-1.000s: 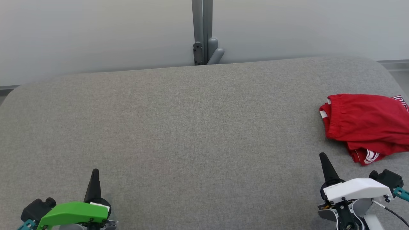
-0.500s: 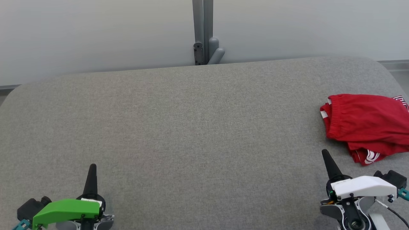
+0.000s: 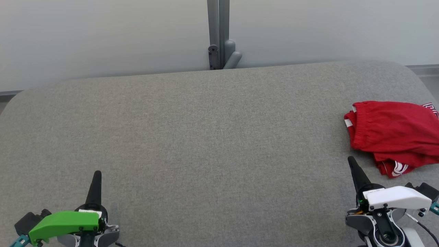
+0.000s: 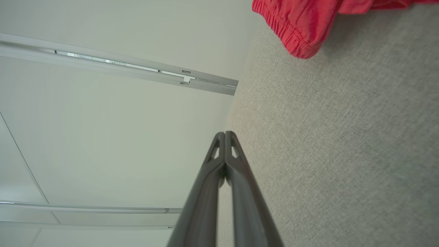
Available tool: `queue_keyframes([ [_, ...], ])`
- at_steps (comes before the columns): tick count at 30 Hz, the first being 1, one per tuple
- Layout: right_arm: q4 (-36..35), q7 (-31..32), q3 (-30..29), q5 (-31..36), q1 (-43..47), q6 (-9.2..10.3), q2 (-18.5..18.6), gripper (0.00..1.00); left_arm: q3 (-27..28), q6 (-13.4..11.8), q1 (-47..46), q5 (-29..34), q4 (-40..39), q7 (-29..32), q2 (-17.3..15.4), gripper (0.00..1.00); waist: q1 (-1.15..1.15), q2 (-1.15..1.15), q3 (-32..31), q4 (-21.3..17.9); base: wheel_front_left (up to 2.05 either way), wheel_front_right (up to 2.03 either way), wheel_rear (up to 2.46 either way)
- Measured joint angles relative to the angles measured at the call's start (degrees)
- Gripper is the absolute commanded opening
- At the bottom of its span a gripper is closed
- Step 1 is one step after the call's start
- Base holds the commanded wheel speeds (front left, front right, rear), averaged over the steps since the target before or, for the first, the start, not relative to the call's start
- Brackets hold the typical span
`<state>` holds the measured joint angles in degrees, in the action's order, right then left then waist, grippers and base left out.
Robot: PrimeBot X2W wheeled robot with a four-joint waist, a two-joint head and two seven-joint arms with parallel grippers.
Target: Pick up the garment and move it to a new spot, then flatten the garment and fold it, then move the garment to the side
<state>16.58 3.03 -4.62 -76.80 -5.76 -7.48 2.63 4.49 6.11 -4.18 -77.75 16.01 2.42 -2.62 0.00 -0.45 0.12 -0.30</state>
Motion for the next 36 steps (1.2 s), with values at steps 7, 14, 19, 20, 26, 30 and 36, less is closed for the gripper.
queue_keyframes([
  [7, -0.4, 0.93, -0.43, -3.38, -0.27, 0.0, 0.01, 0.0, 0.49, 0.42, -0.49, -3.04, -0.52, 0.68, -0.02, 0.0, 0.0, 0.0, 0.01, 0.06, 0.0, 0.0, 0.0],
  [14, -0.86, 1.78, -0.88, -6.55, -0.4, 0.0, 0.04, 0.0, 0.83, 0.52, -0.7, -5.92, -0.86, 1.57, -0.03, 0.0, 0.0, 0.0, 0.02, 0.12, 0.0, 0.0, 0.0],
  [19, -1.13, 2.27, -1.22, -8.61, -0.42, 0.0, 0.05, 0.0, 1.02, 0.71, -1.13, -8.2, -1.12, 2.05, -0.04, 0.0, 0.0, 0.0, 0.03, 0.16, 0.0, 0.0, 0.0],
  [20, -1.16, 2.44, -1.26, -9.07, -0.43, 0.0, 0.07, 0.0, 1.07, 0.78, -1.13, -8.54, -1.13, 2.15, -0.04, 0.0, 0.0, 0.0, 0.04, 0.17, 0.0, 0.0, 0.0],
  [26, -1.48, 3.03, -1.61, -11.56, -0.46, 0.0, 0.07, 0.0, 1.32, 0.98, -1.19, -11.07, -1.4, 2.82, -0.05, 0.0, 0.0, 0.0, 0.05, 0.22, 0.0, 0.0, 0.0],
  [30, -1.63, 3.23, -1.8, -12.81, -0.48, 0.0, 0.08, 0.0, 1.44, 1.02, -1.24, -12.09, -1.55, 3.05, -0.05, 0.0, 0.0, 0.0, 0.05, 0.24, 0.0, 0.0, 0.0],
  [36, -1.92, 3.89, -2.09, -15.11, -0.58, 0.0, 0.09, 0.0, 1.72, 1.2, -1.55, -14.41, -1.93, 3.63, -0.07, 0.0, 0.0, 0.0, 0.06, 0.29, 0.0, 0.0, 0.0],
])
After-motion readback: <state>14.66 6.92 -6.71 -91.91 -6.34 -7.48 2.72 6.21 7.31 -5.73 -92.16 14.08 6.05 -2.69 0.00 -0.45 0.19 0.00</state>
